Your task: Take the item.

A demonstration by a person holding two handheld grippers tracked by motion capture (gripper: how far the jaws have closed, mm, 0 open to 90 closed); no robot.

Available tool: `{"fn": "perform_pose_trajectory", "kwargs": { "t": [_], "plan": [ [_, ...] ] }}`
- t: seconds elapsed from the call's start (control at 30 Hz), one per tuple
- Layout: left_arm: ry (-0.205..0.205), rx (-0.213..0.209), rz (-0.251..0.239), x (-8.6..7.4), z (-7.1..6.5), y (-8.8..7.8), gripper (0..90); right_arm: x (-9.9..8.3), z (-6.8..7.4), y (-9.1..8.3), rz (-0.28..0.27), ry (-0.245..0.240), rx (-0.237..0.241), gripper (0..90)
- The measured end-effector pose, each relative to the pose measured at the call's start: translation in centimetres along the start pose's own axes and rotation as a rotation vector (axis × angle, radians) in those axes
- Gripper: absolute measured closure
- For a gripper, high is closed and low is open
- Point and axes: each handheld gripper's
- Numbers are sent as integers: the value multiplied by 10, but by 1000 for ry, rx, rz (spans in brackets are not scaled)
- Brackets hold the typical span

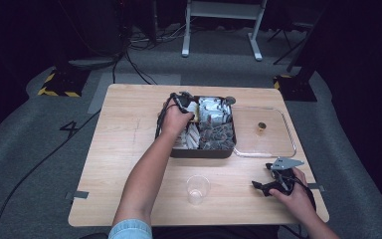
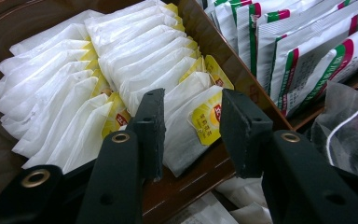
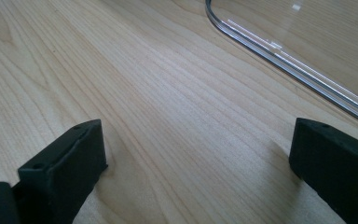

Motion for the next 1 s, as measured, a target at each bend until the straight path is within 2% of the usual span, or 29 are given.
{"fn": "perform_pose_trajectory", "kwargs": {
  "t": [0.2, 0.5, 0.8, 0.83, 0.9, 1.0],
  "plan": [
    [-2, 27, -5, 0, 3, 0, 596, 0, 0, 0, -1, -1, 2, 44],
    [-4, 20, 22, 0, 3, 6, 611, 0, 0, 0, -3, -4, 4, 52],
    [21, 17, 69, 0, -1, 11, 717, -1, 0, -1, -5, -4, 4, 56],
    [36, 27, 84, 0, -1, 12, 751, -1, 1, -1, -6, -4, 5, 57],
    [34, 27, 88, -1, -1, 12, 802, -1, 0, -1, -6, -4, 4, 57],
    [53, 30, 99, 0, -1, 10, 878, -1, 0, -1, -5, -5, 4, 57]
  ]
}}
Point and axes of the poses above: each handheld gripper's, and its own axes: y roughly forward along the jaws, x roughly out of its top, z roughly to its left, and after that the axes turned 1 degree about z, right-handed
